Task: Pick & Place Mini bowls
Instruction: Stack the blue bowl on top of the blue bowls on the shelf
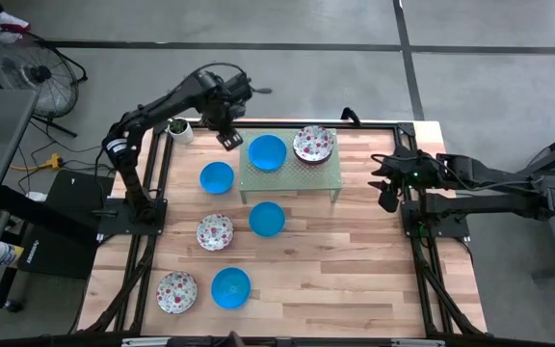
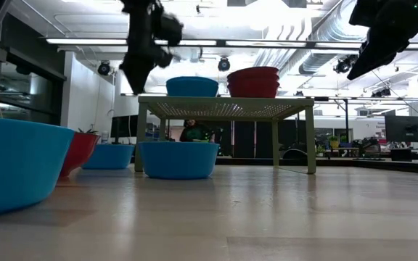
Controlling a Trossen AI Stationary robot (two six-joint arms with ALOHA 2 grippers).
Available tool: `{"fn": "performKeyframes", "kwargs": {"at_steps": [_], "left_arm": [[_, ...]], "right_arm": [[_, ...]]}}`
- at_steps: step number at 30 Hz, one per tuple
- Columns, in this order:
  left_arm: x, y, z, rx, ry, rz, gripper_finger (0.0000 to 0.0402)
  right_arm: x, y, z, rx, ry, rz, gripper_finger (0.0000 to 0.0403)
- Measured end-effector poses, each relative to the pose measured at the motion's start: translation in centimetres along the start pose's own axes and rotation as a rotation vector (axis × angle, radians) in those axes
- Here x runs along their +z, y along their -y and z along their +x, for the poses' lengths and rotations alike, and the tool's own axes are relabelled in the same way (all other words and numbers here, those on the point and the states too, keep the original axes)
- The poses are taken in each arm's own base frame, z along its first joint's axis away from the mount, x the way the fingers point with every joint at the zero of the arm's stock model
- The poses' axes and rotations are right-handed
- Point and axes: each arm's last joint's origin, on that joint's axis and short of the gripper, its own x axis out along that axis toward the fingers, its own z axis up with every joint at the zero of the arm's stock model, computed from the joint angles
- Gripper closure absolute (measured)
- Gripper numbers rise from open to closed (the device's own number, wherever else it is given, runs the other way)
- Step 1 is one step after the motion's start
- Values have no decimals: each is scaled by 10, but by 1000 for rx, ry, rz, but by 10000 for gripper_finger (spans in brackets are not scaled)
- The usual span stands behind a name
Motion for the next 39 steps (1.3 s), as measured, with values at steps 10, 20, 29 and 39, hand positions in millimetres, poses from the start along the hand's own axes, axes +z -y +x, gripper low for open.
{"fn": "performKeyframes", "kwargs": {"at_steps": [10,20,29,39], "left_arm": [[-38,9,69,-142,-104,-36,243],[-78,6,95,-159,-98,-177,243],[-94,0,114,-135,-134,-324,243],[-96,-1,124,-87,-113,-338,243]], "right_arm": [[0,1,0,-20,-2,21,263],[1,9,1,-41,-6,53,263],[1,14,2,-36,-9,61,263],[1,17,2,-40,-9,71,263]]}}
